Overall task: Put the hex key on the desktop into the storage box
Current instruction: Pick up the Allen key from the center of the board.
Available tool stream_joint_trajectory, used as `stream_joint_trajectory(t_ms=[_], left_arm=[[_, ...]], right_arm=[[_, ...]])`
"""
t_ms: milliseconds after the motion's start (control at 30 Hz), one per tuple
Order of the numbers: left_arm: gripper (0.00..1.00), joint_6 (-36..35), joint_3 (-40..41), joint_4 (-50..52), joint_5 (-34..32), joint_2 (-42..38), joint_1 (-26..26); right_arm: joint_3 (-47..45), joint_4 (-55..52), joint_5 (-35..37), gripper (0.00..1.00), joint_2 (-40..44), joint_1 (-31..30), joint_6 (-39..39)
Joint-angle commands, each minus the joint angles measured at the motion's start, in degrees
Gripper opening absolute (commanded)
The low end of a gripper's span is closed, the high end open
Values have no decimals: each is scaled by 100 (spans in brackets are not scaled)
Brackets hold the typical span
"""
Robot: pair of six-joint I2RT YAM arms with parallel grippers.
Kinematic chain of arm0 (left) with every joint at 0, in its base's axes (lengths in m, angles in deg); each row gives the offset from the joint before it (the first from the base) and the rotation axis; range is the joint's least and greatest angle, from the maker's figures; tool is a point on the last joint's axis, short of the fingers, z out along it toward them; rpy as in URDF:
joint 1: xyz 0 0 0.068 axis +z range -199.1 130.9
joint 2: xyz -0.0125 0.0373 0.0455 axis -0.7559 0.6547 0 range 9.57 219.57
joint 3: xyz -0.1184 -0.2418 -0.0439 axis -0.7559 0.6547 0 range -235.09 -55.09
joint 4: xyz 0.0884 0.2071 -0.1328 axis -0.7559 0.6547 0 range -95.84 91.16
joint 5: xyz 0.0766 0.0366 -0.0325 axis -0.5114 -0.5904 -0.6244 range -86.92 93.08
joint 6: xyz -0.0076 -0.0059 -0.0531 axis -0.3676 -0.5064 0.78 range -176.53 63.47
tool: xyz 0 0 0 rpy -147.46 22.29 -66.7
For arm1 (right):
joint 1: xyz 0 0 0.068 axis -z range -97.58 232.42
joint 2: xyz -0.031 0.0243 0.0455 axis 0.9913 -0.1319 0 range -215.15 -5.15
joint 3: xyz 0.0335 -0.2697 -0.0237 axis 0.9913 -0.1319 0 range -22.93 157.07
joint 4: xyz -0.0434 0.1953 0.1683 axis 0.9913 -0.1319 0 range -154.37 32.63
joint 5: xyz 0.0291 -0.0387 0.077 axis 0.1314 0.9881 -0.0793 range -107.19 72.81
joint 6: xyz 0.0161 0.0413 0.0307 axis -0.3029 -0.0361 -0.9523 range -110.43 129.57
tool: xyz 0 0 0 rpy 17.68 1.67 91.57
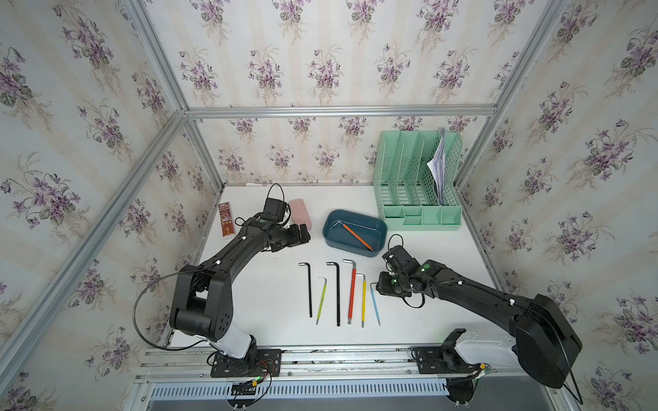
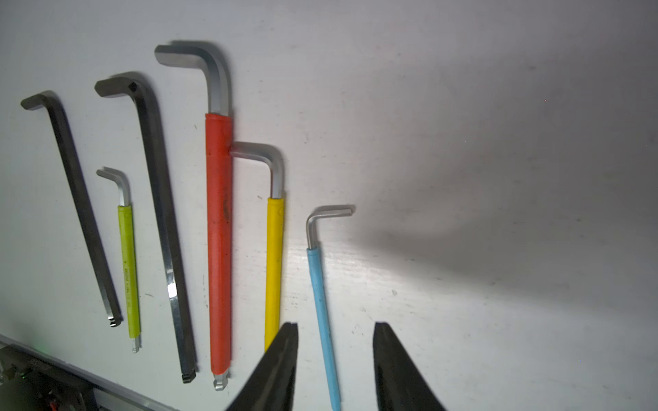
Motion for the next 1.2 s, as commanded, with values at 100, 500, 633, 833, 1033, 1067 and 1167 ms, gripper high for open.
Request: stream_joint_trajectory(t_ms=[100, 500, 633, 833, 1033, 1067, 1167], left_arm=[[99, 46, -259, 43, 81, -23, -133], [99, 54, -160, -2, 1, -96, -177], [99, 24, -104, -4, 27, -164, -178], [99, -2, 1, -19, -41, -272, -178], [99, -37, 62, -5, -90, -274, -176], [99, -35, 63, 3, -108, -281, -174], [99, -52, 69, 30, -110, -343, -181]], right_arm=[[178, -325, 387, 42, -219, -487, -498], [457, -554, 650, 42, -812, -993, -832], [618, -698, 817, 41, -1073, -1143, -869], [601, -756, 949, 40, -1237, -1192, -873], [648, -823, 1118, 39, -1463, -1188, -723], [645, -871, 1163, 39, -1471, -1192, -717], [621, -912, 1238, 39, -1413, -1190, -717]])
